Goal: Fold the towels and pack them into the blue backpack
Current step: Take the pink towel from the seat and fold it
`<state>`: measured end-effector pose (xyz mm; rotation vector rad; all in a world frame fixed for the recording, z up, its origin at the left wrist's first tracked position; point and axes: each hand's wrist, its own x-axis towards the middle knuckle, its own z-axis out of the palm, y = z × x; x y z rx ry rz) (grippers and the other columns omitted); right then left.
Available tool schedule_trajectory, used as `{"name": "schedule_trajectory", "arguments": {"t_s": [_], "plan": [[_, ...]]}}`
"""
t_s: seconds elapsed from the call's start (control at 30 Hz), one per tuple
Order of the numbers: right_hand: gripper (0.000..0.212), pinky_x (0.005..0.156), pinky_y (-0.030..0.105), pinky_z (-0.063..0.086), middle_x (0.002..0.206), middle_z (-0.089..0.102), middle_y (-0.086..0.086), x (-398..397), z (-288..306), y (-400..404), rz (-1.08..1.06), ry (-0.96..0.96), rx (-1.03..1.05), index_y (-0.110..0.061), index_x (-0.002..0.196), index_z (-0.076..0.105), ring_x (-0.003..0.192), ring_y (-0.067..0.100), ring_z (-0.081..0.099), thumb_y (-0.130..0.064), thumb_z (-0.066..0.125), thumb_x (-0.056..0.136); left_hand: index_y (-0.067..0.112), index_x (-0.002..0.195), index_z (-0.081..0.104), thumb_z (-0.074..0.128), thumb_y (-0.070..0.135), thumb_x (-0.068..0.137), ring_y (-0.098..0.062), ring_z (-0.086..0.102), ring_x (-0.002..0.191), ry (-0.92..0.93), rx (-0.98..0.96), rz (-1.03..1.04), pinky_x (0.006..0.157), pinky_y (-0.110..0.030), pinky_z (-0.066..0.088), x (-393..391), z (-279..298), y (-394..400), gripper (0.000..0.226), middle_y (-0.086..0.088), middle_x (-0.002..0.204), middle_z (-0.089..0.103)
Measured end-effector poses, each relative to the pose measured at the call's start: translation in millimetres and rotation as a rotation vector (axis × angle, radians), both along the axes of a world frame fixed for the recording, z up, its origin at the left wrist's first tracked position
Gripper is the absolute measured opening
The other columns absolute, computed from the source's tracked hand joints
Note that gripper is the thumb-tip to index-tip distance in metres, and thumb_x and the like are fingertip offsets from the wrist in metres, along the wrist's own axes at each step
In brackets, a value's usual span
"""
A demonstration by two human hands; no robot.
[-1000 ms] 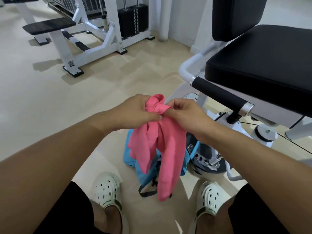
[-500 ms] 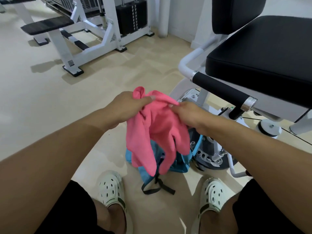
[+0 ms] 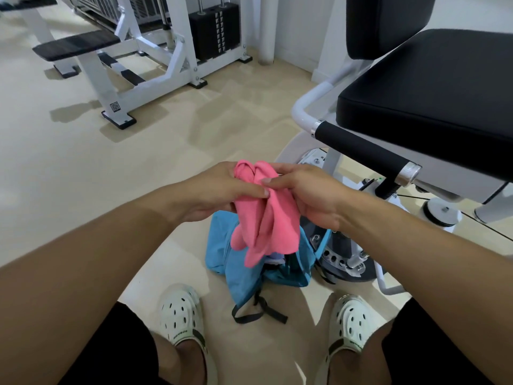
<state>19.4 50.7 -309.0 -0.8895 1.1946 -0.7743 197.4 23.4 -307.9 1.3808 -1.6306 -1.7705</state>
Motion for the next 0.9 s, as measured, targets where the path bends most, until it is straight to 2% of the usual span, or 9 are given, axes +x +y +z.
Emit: {"name": "schedule_trajectory", "arguments": {"t_s": [0.07,0.27,0.4,0.5,0.6,0.7,0.77,0.83,0.9], "plan": [[0.038,0.074,0.028,0.062,0.118,0.074,0.012,-3.8,1.9,0.1,0.032,-0.04,-0.016,-0.015,0.127,0.067,0.091,0.021,0.073,0.003,0.061,0.094,0.013,0.119,0.07,0.067,0.001,0.091,-0.02,0.074,0.103,0.04,0.031,0.025,0.085,-0.034,0.059,1.3,-1.6,-2.7,0.031,-0.006,0.111,0.077],[0.064,0.096,0.039,0.058,0.129,0.068,0.016,-5.9,-0.7,2.7,0.102,-0.034,-0.042,-0.014,0.139,0.059,0.119,0.034,0.066,0.018,0.068,0.084,0.002,0.11,0.072,0.07,-0.009,0.08,-0.022,0.072,0.085,-0.021,-0.035,0.152,0.071,-0.033,0.059,-0.5,-6.5,-4.8,0.033,-0.017,0.106,0.076],[0.054,0.097,0.045,0.057,0.12,0.072,0.017,-7.1,0.3,5.2,0.054,0.044,-0.003,-0.012,0.132,0.062,0.109,0.034,0.071,0.009,0.073,0.084,-0.002,0.095,0.066,0.07,0.002,0.067,-0.024,0.064,0.078,-0.022,-0.12,0.302,0.072,-0.038,0.053,-3.7,-7.5,-7.5,0.028,-0.018,0.088,0.069],[0.049,0.082,0.04,0.062,0.11,0.076,0.011,-8.4,3.0,9.1,0.084,0.186,0.021,-0.018,0.131,0.059,0.1,0.029,0.075,-0.005,0.077,0.087,0.006,0.093,0.067,0.073,0.006,0.068,-0.023,0.062,0.075,-0.015,-0.17,0.373,0.071,-0.037,0.053,-2.6,-7.7,-10.5,0.026,-0.013,0.083,0.066],[0.049,0.063,0.032,0.059,0.102,0.075,0.01,-5.5,7.4,13.0,0.031,0.267,-0.059,-0.026,0.134,0.053,0.085,0.024,0.074,-0.01,0.072,0.092,0.003,0.099,0.069,0.076,-0.001,0.076,-0.027,0.067,0.08,-0.011,-0.127,0.374,0.075,-0.039,0.056,-0.1,-9.2,-12.0,0.024,-0.014,0.09,0.07],[0.022,0.053,0.026,0.054,0.09,0.072,0.009,-2.1,14.9,15.9,-0.038,0.163,-0.19,-0.017,0.116,0.065,0.068,0.015,0.068,-0.006,0.063,0.098,0.003,0.11,0.072,0.072,0.002,0.087,-0.027,0.075,0.096,0.038,-0.017,0.26,0.082,-0.037,0.061,-0.4,-8.0,-9.4,0.024,-0.013,0.105,0.077],[0.017,0.061,0.03,0.058,0.09,0.072,0.011,-2.8,19.4,16.5,-0.024,0.156,-0.231,-0.011,0.105,0.068,0.066,0.014,0.067,-0.001,0.056,0.1,0.006,0.111,0.074,0.066,0.004,0.091,-0.019,0.075,0.092,0.083,0.027,0.201,0.078,-0.033,0.061,-1.7,-4.9,-7.4,0.022,-0.01,0.105,0.078],[0.032,0.072,0.035,0.06,0.094,0.073,0.017,-4.1,21.3,16.1,-0.01,0.164,-0.218,-0.008,0.104,0.07,0.069,0.017,0.066,0.008,0.044,0.096,0.005,0.111,0.075,0.061,0.002,0.092,-0.015,0.072,0.084,0.095,0.032,0.185,0.074,-0.032,0.06,-2.3,-1.9,-7.1,0.024,-0.007,0.1,0.077],[0.045,0.073,0.034,0.059,0.101,0.076,0.015,-6.8,21.0,15.7,-0.001,0.167,-0.23,-0.011,0.099,0.07,0.074,0.018,0.066,0.017,0.037,0.089,-0.002,0.113,0.072,0.057,0.002,0.091,-0.017,0.067,0.085,0.07,0.029,0.171,0.076,-0.035,0.061,-2.0,-0.7,-8.1,0.027,-0.01,0.099,0.072]]}}
